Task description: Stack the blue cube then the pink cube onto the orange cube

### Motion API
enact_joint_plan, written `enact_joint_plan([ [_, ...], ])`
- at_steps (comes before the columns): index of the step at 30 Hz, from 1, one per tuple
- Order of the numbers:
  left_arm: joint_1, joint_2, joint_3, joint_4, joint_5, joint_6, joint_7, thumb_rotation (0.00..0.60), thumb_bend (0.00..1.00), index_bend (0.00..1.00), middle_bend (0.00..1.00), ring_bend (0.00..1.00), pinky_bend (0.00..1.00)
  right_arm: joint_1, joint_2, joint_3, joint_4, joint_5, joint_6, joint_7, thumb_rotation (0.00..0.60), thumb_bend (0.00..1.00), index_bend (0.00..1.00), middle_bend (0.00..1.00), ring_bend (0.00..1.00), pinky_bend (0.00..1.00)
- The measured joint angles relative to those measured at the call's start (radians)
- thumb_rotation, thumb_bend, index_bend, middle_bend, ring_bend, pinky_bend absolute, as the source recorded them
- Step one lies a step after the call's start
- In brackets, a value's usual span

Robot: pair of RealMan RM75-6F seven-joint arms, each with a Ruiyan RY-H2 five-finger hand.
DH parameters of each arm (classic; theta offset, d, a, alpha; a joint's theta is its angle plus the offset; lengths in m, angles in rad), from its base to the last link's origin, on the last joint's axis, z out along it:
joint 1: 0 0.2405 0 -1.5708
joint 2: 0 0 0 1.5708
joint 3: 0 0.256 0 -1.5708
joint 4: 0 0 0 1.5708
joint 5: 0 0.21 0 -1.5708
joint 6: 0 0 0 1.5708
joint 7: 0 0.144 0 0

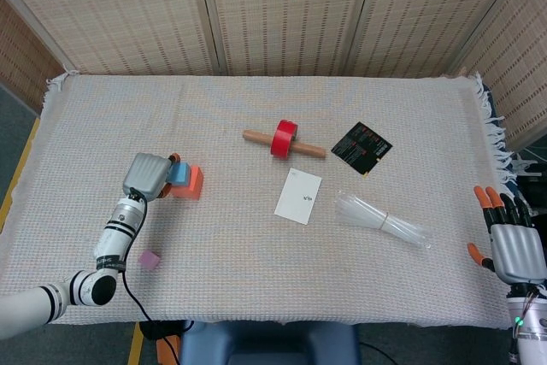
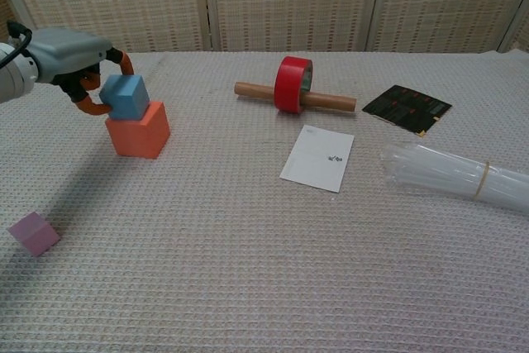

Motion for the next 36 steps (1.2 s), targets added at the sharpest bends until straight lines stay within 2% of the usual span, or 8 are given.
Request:
enact_joint_plan([
  [3,-0.001,0.000,0.002,0.002,0.004,0.001,-0.005,0.600,0.30,0.17,1.00,0.97,1.00,0.000,0.000,-0.001,0.000,0.000,-0.001,-0.001,0.600,0.16,0.00,0.00,0.00,0.00],
  [11,0.005,0.010,0.012,-0.009,0.018,0.018,-0.008,0.600,0.30,0.15,1.00,0.97,1.00,0.000,-0.001,0.001,-0.001,0.003,0.003,-0.002,0.600,0.16,0.00,0.00,0.00,0.00],
  [20,0.069,0.066,0.057,-0.118,0.093,0.114,-0.019,0.600,0.30,0.14,1.00,0.97,1.00,-0.003,0.003,0.000,-0.002,-0.002,0.008,0.003,0.600,0.16,0.00,0.00,0.00,0.00],
  [24,0.165,0.119,0.136,-0.222,0.190,0.194,-0.086,0.600,0.30,0.14,1.00,0.97,1.00,-0.005,0.006,-0.007,-0.009,-0.021,0.012,0.009,0.600,0.16,0.00,0.00,0.00,0.00],
  [28,0.301,0.175,0.261,-0.293,0.333,0.280,-0.195,0.600,0.30,0.14,1.00,0.97,1.00,-0.007,0.009,-0.016,-0.016,-0.039,0.015,0.015,0.600,0.16,0.00,0.00,0.00,0.00],
  [31,0.375,0.190,0.334,-0.310,0.405,0.321,-0.242,0.600,0.30,0.14,1.00,0.97,1.00,-0.008,0.010,-0.022,-0.019,-0.054,0.017,0.018,0.600,0.16,0.00,0.00,0.00,0.00],
  [36,0.426,0.172,0.375,-0.293,0.466,0.332,-0.266,0.600,0.30,0.15,1.00,0.97,1.00,-0.010,0.014,-0.034,-0.025,-0.075,0.017,0.023,0.600,0.16,0.00,0.00,0.00,0.00],
])
